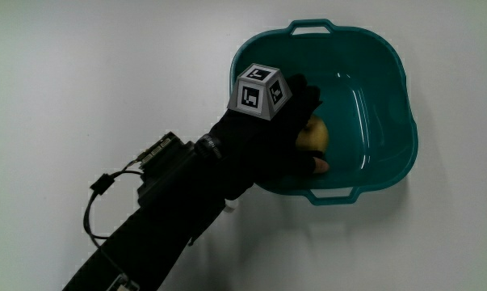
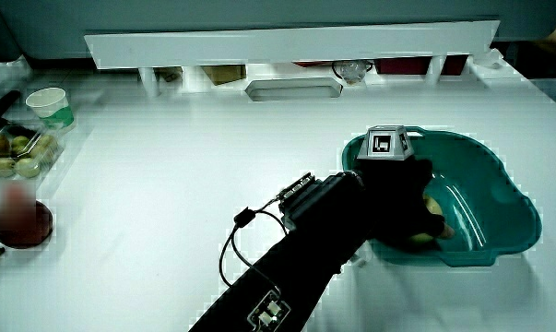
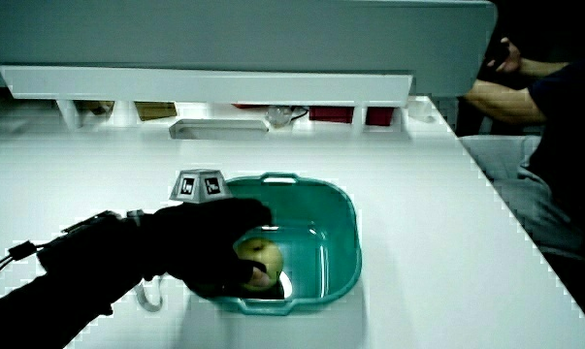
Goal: Place pear into plate
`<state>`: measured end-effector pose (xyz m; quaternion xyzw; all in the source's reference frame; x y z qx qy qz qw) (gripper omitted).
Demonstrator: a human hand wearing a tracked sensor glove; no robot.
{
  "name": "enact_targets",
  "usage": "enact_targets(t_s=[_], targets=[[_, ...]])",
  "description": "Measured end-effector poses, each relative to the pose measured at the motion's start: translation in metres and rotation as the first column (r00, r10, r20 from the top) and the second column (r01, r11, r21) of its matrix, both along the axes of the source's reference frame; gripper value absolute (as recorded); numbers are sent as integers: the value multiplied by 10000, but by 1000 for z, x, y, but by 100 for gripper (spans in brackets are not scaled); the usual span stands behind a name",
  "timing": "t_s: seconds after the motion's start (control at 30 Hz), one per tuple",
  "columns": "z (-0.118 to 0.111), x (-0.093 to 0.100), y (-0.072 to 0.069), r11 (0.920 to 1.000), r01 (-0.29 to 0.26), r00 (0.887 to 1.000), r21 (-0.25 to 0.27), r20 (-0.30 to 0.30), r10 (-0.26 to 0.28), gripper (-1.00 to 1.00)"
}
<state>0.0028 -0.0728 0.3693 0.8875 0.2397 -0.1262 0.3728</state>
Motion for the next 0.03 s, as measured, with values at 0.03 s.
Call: enact_targets(t_s=[0.03], targets=[[-1, -3, 1, 10000, 9, 9999, 97, -103, -8, -100]])
